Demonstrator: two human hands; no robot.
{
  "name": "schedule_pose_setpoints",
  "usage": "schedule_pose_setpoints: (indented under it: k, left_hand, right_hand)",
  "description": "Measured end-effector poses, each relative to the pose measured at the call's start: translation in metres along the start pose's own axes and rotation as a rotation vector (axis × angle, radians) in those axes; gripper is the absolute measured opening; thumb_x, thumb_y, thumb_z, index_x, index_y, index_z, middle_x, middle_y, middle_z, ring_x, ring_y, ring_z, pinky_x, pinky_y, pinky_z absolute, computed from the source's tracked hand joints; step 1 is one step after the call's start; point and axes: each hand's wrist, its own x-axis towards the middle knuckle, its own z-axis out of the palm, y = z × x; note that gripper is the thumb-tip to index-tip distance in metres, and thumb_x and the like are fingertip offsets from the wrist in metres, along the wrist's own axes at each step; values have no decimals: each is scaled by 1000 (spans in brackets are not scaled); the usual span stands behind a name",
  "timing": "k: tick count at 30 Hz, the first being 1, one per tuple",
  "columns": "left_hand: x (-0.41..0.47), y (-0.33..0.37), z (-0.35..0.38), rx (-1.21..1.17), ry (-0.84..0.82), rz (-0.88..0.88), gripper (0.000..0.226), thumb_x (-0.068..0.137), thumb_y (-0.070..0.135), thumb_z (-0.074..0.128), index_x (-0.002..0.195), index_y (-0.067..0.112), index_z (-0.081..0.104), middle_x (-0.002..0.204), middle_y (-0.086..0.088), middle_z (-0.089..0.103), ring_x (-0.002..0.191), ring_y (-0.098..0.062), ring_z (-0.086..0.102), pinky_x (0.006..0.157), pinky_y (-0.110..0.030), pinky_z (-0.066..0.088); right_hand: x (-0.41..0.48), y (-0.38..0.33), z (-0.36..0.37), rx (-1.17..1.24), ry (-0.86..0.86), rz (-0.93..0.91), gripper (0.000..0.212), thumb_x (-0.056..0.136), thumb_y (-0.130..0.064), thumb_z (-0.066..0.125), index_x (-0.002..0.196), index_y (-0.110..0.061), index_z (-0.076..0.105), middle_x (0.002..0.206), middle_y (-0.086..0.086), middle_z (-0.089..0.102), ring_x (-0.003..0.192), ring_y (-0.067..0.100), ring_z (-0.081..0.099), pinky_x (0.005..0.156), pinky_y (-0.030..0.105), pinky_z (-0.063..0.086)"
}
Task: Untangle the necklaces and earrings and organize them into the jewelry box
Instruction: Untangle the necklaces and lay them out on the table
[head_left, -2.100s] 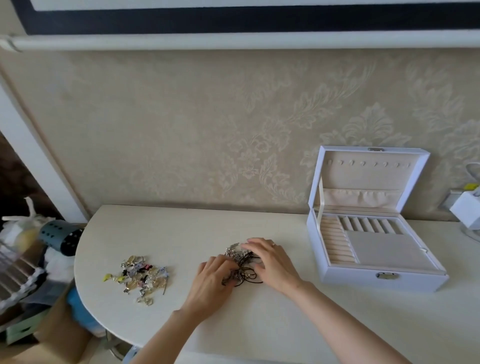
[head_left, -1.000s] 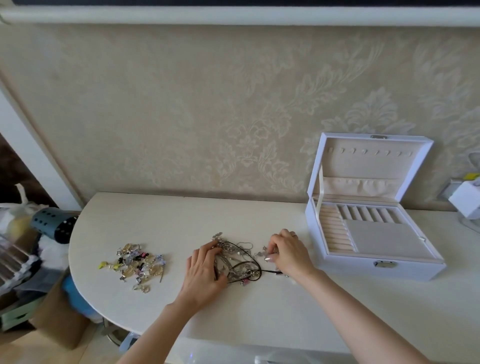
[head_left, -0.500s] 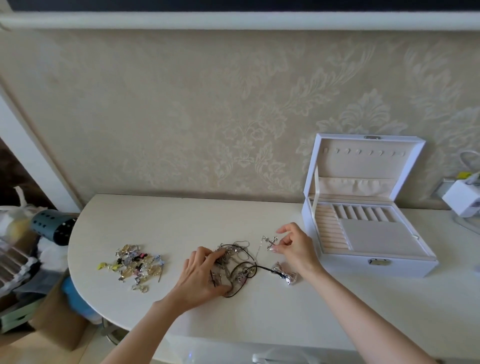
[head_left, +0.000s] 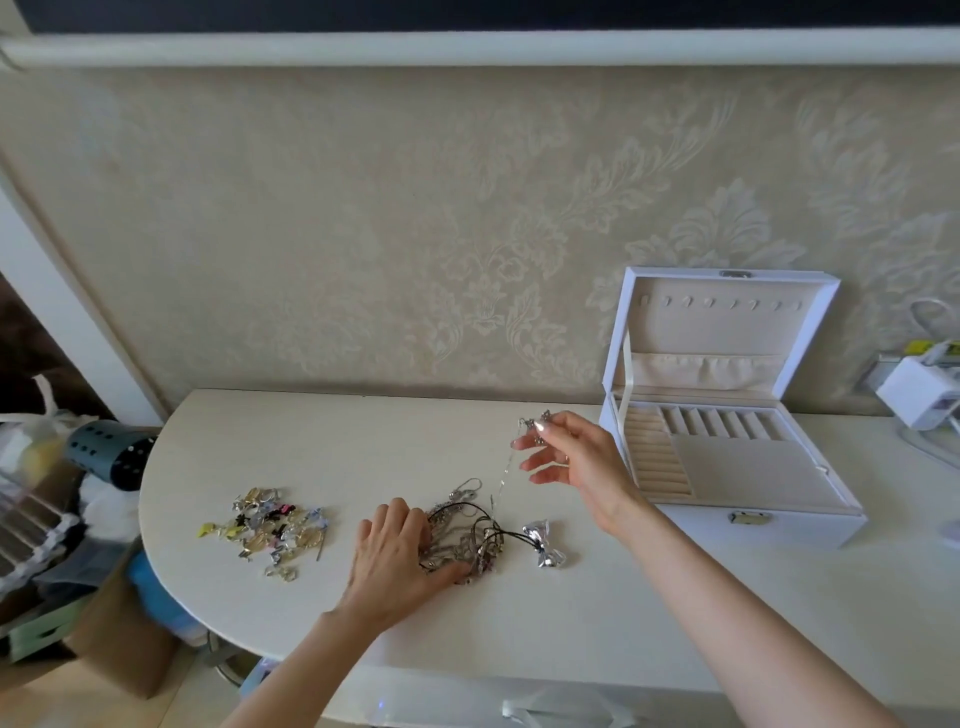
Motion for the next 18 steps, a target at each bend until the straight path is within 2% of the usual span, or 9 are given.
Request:
schedule_pose_setpoints:
  k: [3,5,8,10,11,13,15,18]
  left_hand:
    - [-1,0,2,11,57,20,36,65,60,49,69,24,46,77,10,38,70,-16,44,66,-27,31]
    - [0,4,-1,-68,60,22,28,64,46,49,81,23,50,84,10,43,77,-16,45,69,-28,32]
    - [14,25,-16,-368,5,71,45,67,36,43,110,26,53,109,17,49,102,-9,42,85,-27,31]
    - [26,47,-35,-697,-136,30,44,76,31,48,120,29,50,117,23,55,113,-4,44,93,-23,32]
    - [32,57,-45,-861,-226,15,38,82,27,52,121,27,52,115,20,61,111,-3,49,92,-21,37]
    - [43,72,-62,-1086,-321,-16,19,93,18,52,109,13,60,96,1,71,89,-8,59,81,-18,42]
    - [52,83,-74,-1197,-255,-23,18,97,11,45,96,3,62,78,-7,67,76,-13,62,80,-22,46]
    - [63,93,-87,-1312,-164,-9,25,98,9,39,100,-5,59,74,-5,65,74,-14,63,79,-25,52]
  right_hand:
    - [-1,-11,5,143,-18,-21,12,95,-12,49,88,-5,55,86,22,71,66,27,67,58,30,55]
    - [-1,-17,8,197,-43,-37,11,95,-13,48,89,-5,54,84,24,70,70,30,68,64,32,57]
    - [1,-23,15,193,-108,-53,10,95,-12,48,88,-6,53,86,26,69,75,33,68,67,34,57]
    - [2,-26,19,198,-146,-66,11,95,-11,48,85,-7,52,90,28,68,80,35,68,73,37,58]
    - [3,-27,21,210,-156,-77,12,95,-10,48,84,-7,52,94,29,68,84,36,68,78,39,57]
    - [5,-28,23,229,-144,-98,12,94,-6,47,83,-6,52,101,29,67,94,36,67,87,41,55]
    - [8,-27,21,215,-93,-104,13,94,-3,48,82,-6,52,104,26,67,101,33,66,91,39,53]
    - [10,-22,15,192,8,-67,15,92,-4,50,79,-8,54,96,16,71,95,24,68,88,31,53]
